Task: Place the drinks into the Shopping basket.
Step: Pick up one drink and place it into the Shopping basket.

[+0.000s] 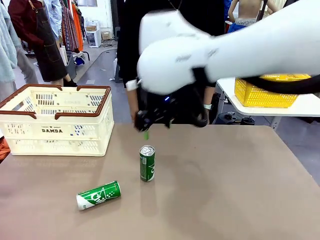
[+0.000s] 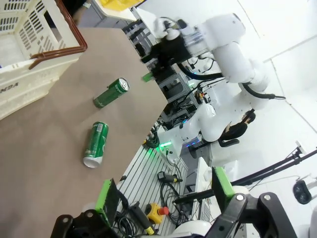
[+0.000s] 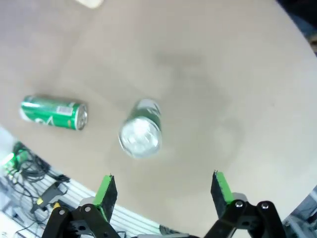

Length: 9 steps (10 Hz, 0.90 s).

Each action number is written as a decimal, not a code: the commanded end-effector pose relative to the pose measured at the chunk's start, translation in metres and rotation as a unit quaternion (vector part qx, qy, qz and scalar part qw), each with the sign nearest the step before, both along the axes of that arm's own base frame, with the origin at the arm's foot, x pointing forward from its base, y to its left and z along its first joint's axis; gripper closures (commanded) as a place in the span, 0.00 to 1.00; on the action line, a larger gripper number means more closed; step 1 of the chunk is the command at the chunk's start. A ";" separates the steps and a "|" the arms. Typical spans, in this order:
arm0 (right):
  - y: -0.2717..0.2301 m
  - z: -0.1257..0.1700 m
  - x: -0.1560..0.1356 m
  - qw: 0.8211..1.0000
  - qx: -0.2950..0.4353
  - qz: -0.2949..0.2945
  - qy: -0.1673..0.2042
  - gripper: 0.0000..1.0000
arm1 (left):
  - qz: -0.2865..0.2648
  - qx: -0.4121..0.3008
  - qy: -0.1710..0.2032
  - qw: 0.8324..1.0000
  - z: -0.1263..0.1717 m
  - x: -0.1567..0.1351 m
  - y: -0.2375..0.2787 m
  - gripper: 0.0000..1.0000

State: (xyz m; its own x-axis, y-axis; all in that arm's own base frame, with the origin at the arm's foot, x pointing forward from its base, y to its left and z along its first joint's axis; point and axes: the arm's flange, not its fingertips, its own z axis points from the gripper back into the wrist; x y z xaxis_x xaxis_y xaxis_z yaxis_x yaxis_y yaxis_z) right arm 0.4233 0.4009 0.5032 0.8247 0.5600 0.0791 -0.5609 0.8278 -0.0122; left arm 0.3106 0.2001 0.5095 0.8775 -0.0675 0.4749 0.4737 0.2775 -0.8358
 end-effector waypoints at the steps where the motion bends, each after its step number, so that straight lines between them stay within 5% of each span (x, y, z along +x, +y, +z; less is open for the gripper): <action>1: -0.119 0.041 -0.016 0.996 0.056 -0.053 0.034 0.00 | 0.002 0.003 -0.003 1.000 0.000 -0.002 -0.002 0.00; 3: -0.247 0.049 -0.012 0.983 0.110 -0.110 0.101 0.00 | 0.002 0.003 -0.003 1.000 0.000 -0.002 -0.002 0.00; 5: -0.391 0.025 -0.009 0.942 0.247 -0.134 0.183 0.00 | 0.002 0.003 -0.003 1.000 0.000 -0.002 -0.002 0.00; 7: -0.515 -0.025 -0.012 0.869 0.412 -0.130 0.241 0.00 | 0.002 0.003 -0.003 1.000 0.000 -0.002 -0.002 0.00; 9: -0.592 -0.078 -0.024 0.797 0.547 -0.091 0.241 0.00 | 0.002 0.003 -0.003 1.000 0.000 -0.002 -0.002 0.00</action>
State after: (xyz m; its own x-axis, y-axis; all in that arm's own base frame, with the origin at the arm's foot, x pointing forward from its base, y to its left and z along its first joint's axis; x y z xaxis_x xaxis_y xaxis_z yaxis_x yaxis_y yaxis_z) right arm 0.3635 -0.1840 0.4310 0.9722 0.2218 0.0748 -0.1677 0.4369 0.8837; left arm 0.3104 0.2003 0.5095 0.8777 -0.0668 0.4745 0.4731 0.2787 -0.8358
